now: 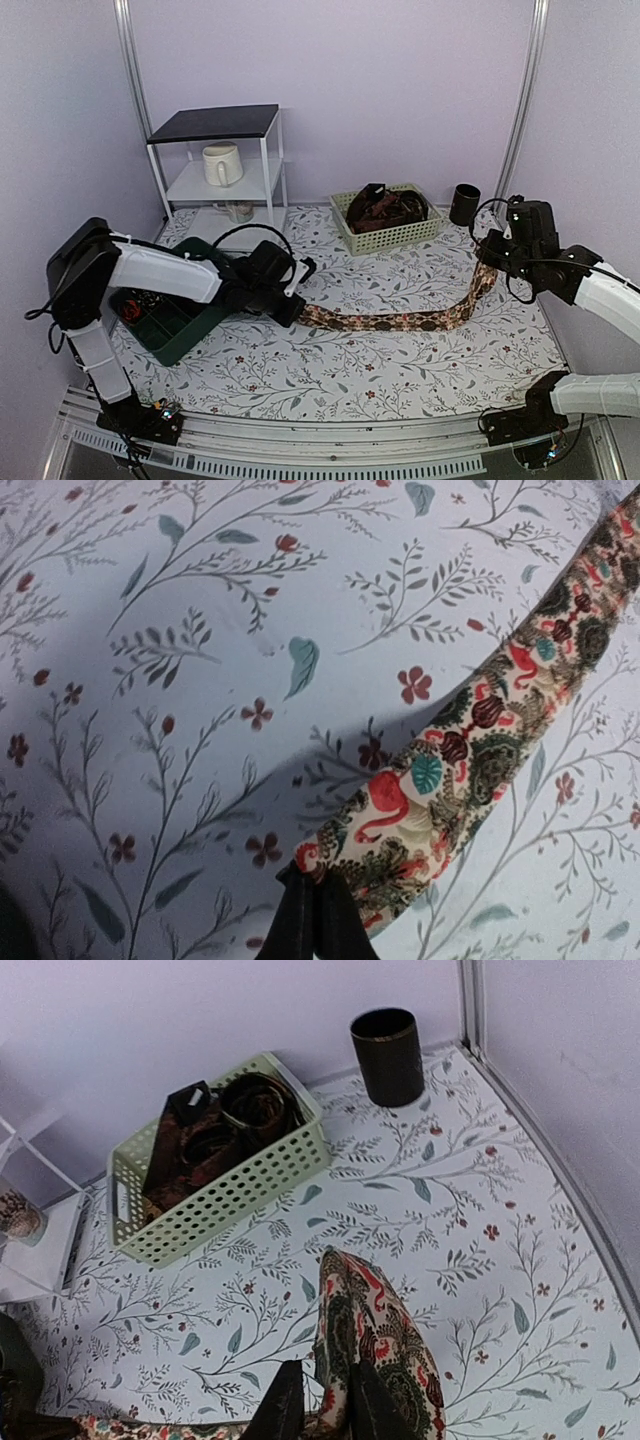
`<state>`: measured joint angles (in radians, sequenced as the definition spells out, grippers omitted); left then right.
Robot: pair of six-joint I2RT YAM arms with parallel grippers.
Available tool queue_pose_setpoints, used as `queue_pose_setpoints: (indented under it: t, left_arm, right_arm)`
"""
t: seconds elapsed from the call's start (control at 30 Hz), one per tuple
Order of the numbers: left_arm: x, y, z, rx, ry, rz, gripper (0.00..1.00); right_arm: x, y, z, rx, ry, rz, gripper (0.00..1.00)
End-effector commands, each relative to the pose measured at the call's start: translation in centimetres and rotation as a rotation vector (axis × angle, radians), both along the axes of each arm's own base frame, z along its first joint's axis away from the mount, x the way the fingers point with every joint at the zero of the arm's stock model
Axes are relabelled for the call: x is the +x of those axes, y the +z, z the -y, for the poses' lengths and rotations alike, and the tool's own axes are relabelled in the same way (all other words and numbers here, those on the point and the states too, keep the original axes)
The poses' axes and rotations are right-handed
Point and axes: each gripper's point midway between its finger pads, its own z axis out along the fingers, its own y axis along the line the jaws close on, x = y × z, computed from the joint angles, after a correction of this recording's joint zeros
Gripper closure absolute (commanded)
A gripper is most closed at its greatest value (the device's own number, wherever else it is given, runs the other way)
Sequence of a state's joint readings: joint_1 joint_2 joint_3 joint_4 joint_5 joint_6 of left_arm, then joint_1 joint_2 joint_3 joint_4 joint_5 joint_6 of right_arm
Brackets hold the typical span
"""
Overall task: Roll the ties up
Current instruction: Flatten out the tie at the center of the board.
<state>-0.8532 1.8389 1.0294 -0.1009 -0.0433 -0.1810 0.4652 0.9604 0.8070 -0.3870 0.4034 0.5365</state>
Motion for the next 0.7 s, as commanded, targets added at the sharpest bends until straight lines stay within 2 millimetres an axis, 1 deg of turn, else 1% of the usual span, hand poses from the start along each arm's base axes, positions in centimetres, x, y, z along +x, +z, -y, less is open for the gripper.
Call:
queue_pose_setpoints:
  t: [0.0,0.07,0.13,0.2,0.27,0.3,0.37,0.5,0.6,0.63,0.67]
  left_arm:
    - [-1.7,0.9,-3.2,-0.022,0.092,-0.052,1.00]
    - [-2.4,1.1,-4.3,-0.012,0.115,-0.063,1.00]
    - [-2.8,1.3,-5.3,0.000,0.134,-0.067,1.00]
    - [-3.1,1.9,-6.0,0.005,0.152,-0.063,1.00]
    - [-3.1,2.5,-6.8,0.012,0.182,-0.051,1.00]
    - [-3.2,2.9,-7.3,0.019,0.195,-0.044,1.00]
    - [-3.0,3.8,-8.1,0.023,0.219,-0.025,1.00]
    - [-2.7,6.1,-9.9,0.034,0.266,0.031,1.00]
    - [-2.5,8.0,-11.8,0.046,0.311,0.074,1.00]
    - [-2.5,8.6,-12.6,0.048,0.326,0.082,1.00]
    - [-2.5,9.0,-13.3,0.051,0.342,0.088,1.00]
  right_arm:
    - [0.3,-4.8,1.2,0.051,-0.068,-0.133,0.75]
    - [0.7,-6.9,2.4,0.046,-0.114,-0.195,0.67]
    - [1.0,-8.5,3.5,0.038,-0.153,-0.258,0.61]
    - [1.2,-8.5,3.8,0.024,-0.172,-0.295,0.52]
    - [1.4,-8.4,3.7,0.025,-0.177,-0.311,0.44]
    - [1.5,-8.4,3.7,0.027,-0.177,-0.314,0.42]
    - [1.5,-8.7,3.6,0.035,-0.183,-0.324,0.40]
    - [1.3,-10.6,3.5,0.053,-0.200,-0.370,0.39]
    - [1.3,-11.7,3.2,0.080,-0.205,-0.393,0.39]
    - [1.5,-11.9,3.2,0.087,-0.206,-0.391,0.40]
    - [1.9,-12.1,3.1,0.092,-0.204,-0.386,0.42]
